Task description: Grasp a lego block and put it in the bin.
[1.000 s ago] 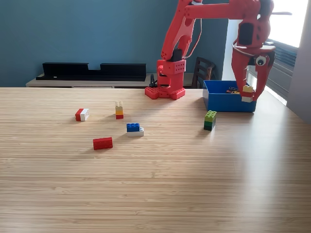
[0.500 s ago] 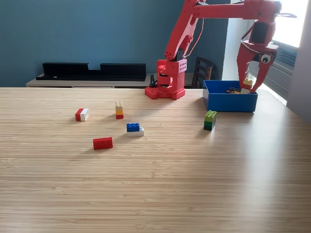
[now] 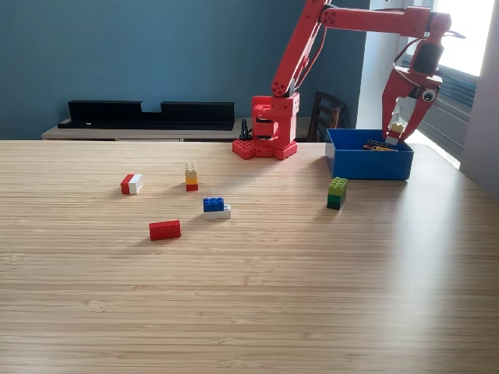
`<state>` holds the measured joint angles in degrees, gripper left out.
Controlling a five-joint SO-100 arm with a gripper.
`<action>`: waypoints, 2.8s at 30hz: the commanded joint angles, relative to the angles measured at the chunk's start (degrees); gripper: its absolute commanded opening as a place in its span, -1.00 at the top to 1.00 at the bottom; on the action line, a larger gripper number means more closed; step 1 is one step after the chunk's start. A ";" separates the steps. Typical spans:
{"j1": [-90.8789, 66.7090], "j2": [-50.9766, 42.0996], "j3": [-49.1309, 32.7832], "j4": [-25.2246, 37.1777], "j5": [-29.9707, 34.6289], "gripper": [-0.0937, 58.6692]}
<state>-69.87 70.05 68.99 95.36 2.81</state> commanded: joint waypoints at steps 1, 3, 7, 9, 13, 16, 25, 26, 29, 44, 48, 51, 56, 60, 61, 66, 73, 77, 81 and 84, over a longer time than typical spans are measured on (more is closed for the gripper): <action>-0.18 2.46 0.88 1.14 -3.52 -0.02; -0.18 2.46 1.67 1.05 -5.10 -0.57; -0.09 2.46 1.32 1.05 -5.54 -0.57; -0.09 2.46 0.35 1.14 -5.45 -0.47; 0.00 2.46 -4.48 3.43 -4.92 -0.26; 0.00 2.46 -9.67 6.15 -4.75 -0.06; 1.67 2.55 -17.67 6.86 -5.45 0.21; 2.37 2.55 -19.60 6.94 -5.27 0.26; 4.83 2.55 -27.60 6.94 -3.78 0.46; 35.86 2.46 -29.88 6.77 0.53 1.00; 41.13 2.46 -28.48 6.77 -0.88 1.00; 42.98 2.46 -26.89 6.77 -1.67 1.00; 44.03 2.46 -24.08 6.68 -2.29 0.99; 44.47 2.46 -23.03 6.68 -2.46 0.99; 44.56 2.46 -22.76 6.68 -2.55 0.99; 44.91 2.46 -21.62 6.59 -2.90 0.99; 44.91 2.37 -21.27 6.59 -3.43 0.99; 45.26 2.37 -19.51 6.59 -4.57 0.99; 48.69 2.37 -18.19 6.59 -4.04 0.99; 53.88 2.37 -18.11 6.59 -2.37 0.99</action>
<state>-20.83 70.05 51.42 99.67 -0.88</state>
